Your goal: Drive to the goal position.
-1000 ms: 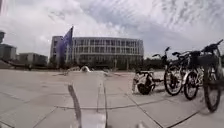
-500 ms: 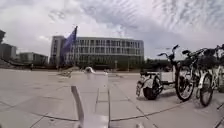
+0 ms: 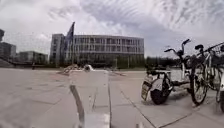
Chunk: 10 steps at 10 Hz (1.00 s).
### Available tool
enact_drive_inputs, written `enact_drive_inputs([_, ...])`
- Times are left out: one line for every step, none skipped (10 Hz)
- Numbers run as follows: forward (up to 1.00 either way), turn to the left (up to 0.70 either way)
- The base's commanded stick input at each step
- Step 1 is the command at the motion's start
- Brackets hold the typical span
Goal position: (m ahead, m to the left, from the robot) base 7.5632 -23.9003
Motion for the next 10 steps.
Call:
enact_drive_inputs([0.70, 0.00])
enact_drive_inputs([0.70, 0.00])
enact_drive_inputs([0.70, 0.00])
enact_drive_inputs([0.70, 0.00])
enact_drive_inputs([0.70, 0.00])
enact_drive_inputs([0.70, 0.00])
enact_drive_inputs([0.70, 0.00])
enact_drive_inputs([0.70, 0.00])
enact_drive_inputs([0.70, 0.00])
enact_drive_inputs([0.70, 0.00])
